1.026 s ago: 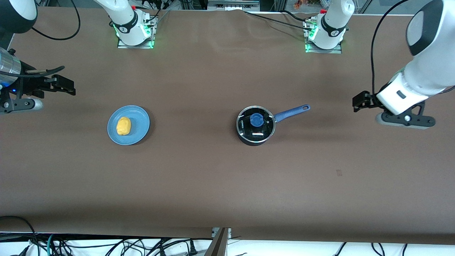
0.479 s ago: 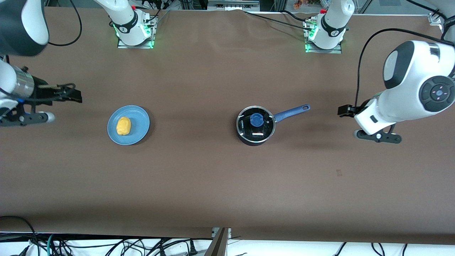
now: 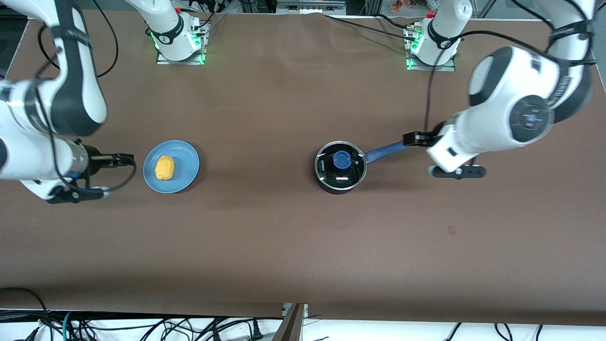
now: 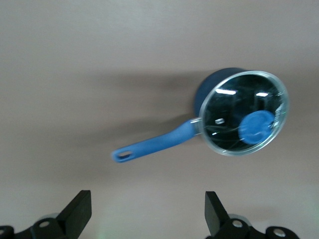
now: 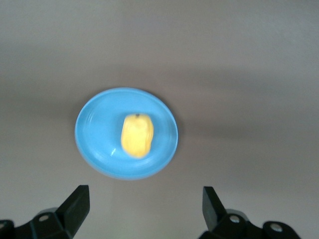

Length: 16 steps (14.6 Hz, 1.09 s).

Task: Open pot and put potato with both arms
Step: 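Move the right gripper toward the potato while the left gripper reaches the lid, then grasp the potato with the right gripper while the left gripper grasps the knob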

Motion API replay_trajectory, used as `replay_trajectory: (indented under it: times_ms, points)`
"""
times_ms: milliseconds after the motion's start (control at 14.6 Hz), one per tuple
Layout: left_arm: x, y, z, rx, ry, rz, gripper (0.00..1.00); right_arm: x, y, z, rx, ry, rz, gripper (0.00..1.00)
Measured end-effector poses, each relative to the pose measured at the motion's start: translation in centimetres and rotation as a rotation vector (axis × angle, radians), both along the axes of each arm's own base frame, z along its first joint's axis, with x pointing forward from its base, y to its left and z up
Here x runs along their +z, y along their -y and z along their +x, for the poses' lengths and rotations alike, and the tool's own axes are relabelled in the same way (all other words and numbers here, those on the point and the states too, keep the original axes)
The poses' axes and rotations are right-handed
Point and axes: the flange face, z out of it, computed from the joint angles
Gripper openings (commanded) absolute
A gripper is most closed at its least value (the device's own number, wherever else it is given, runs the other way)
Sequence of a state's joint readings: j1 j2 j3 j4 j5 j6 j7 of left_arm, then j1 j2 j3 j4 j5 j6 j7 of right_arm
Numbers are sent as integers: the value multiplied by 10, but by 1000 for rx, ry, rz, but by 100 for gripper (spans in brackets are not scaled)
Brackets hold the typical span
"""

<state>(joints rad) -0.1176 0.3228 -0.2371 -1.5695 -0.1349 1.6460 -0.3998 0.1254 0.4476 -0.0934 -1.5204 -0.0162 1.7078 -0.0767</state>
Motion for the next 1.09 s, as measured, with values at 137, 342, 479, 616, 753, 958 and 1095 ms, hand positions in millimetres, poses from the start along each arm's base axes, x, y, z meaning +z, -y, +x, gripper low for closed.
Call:
replay_trajectory:
  times_ms: [137, 342, 479, 616, 753, 958, 1095]
  points:
    - [-18, 43, -8, 24, 26, 2, 100, -41, 0, -3, 3, 27, 1, 100]
    - [-61, 98, -28, 94, 53, 15, 100, -74, 1, -13, -3, 44, 1, 100]
    - [-90, 129, -44, 140, 58, 25, 100, -93, -2, -21, -42, 67, -4, 100]
    - [-110, 152, -55, 164, 56, 31, 100, -114, -9, -32, -90, 86, -9, 100]
    - [-125, 160, -59, 185, 56, 33, 100, -135, -19, -43, -131, 118, -9, 100]
    - [-143, 165, -57, 210, 60, 30, 100, -171, -27, -68, -161, 163, -1, 100]
    - [-151, 164, -55, 205, 72, 37, 100, -184, -25, -79, -164, 176, 1, 100]
